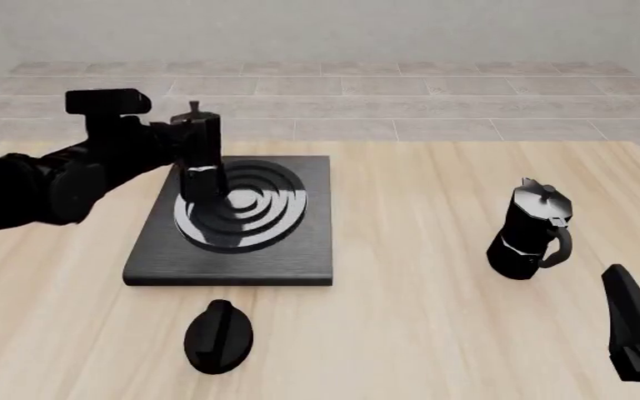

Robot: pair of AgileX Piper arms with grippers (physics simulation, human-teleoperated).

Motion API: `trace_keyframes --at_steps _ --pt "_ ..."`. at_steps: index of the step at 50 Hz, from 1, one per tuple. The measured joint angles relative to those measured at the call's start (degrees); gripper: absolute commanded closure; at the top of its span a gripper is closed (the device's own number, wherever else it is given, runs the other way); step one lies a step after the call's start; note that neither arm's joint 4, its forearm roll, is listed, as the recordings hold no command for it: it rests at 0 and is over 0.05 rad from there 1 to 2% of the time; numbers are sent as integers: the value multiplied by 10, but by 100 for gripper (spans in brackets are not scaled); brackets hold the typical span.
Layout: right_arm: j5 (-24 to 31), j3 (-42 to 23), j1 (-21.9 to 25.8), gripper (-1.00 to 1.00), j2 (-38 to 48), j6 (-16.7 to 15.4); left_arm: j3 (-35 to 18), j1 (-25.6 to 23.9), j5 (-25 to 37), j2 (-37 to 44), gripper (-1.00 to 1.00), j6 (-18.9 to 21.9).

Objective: Put both moka pots on the stove.

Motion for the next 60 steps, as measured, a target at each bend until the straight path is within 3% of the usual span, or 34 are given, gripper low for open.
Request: trace_keyframes --at_steps 23,24,47,60 --pt "0 0 0 -100 0 0 71 -6 -4 -53 100 -5" --pt "0 0 0 -100 0 0 73 -6 -5 -54 -100 -4" --pt "0 0 0 -100 0 0 110 -8 -1 -106 -100 -9" --pt "0 0 0 -100 0 0 157 -9 20 -179 -100 -22"
